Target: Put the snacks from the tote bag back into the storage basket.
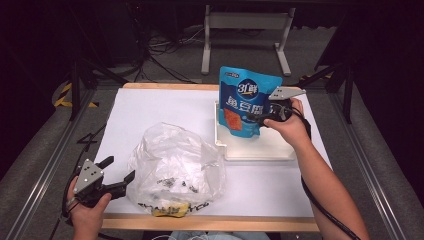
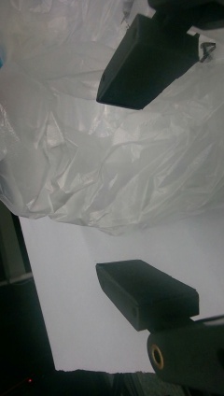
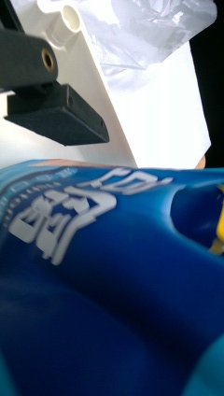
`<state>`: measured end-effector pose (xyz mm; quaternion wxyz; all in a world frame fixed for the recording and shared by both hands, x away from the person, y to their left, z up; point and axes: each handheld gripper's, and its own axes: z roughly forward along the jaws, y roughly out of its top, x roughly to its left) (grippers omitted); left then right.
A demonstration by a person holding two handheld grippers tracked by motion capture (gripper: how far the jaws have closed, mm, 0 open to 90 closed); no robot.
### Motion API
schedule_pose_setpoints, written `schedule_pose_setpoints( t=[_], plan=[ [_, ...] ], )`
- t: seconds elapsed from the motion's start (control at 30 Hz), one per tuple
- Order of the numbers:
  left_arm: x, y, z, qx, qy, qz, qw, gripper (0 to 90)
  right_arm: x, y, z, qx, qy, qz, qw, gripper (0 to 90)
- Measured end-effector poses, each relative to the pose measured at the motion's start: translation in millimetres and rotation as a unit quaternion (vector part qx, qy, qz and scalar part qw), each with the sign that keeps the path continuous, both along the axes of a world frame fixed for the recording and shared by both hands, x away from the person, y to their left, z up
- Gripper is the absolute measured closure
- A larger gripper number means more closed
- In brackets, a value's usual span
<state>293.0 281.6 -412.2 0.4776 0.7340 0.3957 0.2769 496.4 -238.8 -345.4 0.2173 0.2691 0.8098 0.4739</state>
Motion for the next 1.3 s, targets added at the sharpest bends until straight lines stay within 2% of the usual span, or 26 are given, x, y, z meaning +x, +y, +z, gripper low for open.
schedule_pose_setpoints(
  t=[0.17,0.5,0.8,1.0,1.3],
  plan=[
    [-1.0,0.7,-0.2,-0.002,0.001,0.001,1.0,16.8,-11.0,-5.8,11.9,0.008,-0.008,-0.005,0.9999,17.0],
    [-2.2,-0.7,-0.1,-0.002,0.0,0.001,1.0,16.8,-37.6,-19.4,30.0,0.004,-0.015,-0.017,0.9997,13.5],
    [-3.4,-0.4,0.0,-0.004,0.002,0.003,1.0,16.8,-64.8,-38.8,41.4,0.005,-0.011,-0.033,0.9994,12.4],
    [-3.5,-1.2,0.4,-0.002,0.002,0.002,1.0,16.8,-88.5,-46.3,48.3,0.025,-0.008,-0.008,0.9996,12.3],
    [-3.4,-2.0,0.7,-0.002,0.003,0.0,1.0,16.8,-124.3,-47.2,51.5,0.013,0.013,0.027,0.9995,8.1]
  ],
)
